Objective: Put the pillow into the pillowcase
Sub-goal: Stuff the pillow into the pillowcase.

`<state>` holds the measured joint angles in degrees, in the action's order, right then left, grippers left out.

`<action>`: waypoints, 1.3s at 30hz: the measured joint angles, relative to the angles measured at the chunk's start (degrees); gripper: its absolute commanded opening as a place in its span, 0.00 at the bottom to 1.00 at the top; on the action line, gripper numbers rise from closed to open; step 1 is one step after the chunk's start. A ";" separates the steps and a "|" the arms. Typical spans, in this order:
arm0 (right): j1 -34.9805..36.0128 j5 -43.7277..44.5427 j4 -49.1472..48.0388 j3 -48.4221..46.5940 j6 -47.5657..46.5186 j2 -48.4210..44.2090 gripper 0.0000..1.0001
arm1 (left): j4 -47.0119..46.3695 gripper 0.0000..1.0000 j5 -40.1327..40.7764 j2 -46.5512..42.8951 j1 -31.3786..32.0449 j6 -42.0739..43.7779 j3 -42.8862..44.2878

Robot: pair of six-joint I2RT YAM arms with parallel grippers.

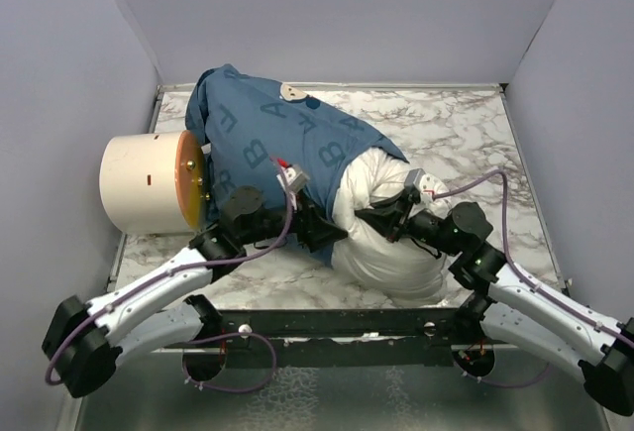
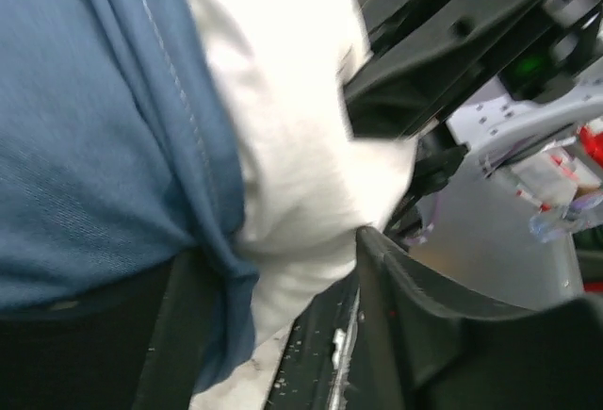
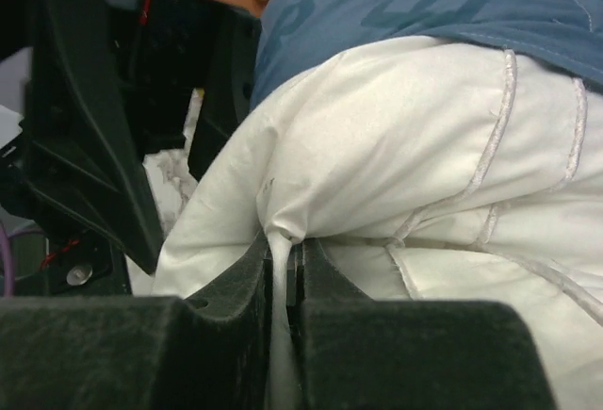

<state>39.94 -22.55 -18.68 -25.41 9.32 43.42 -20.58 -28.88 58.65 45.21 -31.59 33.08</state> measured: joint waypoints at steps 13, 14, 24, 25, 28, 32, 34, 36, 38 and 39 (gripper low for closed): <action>5.40 5.20 -8.07 5.90 3.28 0.11 0.01 | 35.80 0.71 21.92 -5.49 -1.01 6.27 35.89; 5.42 5.20 -8.35 6.16 3.45 0.00 0.01 | 37.55 0.72 23.30 -2.32 -1.01 7.76 39.17; 5.46 5.22 -11.41 9.18 4.76 -2.14 0.01 | 53.79 0.84 28.17 33.86 0.68 30.53 69.53; 5.46 5.25 -11.43 9.31 4.92 -2.36 0.01 | 55.36 0.85 27.32 36.13 0.76 32.57 71.76; 5.46 5.29 -11.50 9.57 5.16 -2.78 0.01 | 58.62 0.85 25.20 41.44 1.05 36.79 77.81; 5.46 5.29 -11.50 9.57 5.38 -2.82 0.01 | 62.97 0.85 22.84 48.00 1.05 40.63 85.74; 5.49 5.33 -11.43 9.57 5.42 -2.95 0.01 | 65.13 0.84 21.79 50.56 1.05 41.75 88.56; 5.49 5.40 -11.26 9.64 5.44 -3.43 0.01 | 67.23 0.83 20.98 52.72 1.05 42.64 90.42; 5.49 5.55 -10.93 9.90 5.49 -4.24 0.01 | 69.26 0.76 20.44 54.14 1.05 43.08 91.41; 5.49 5.55 -10.93 9.90 5.49 -4.24 0.01 | 70.42 0.71 20.28 54.84 1.05 43.23 91.80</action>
<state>45.43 -16.99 -29.61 -15.51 14.81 39.18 49.84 -8.60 113.49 46.26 11.64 124.88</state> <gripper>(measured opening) 0.049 0.811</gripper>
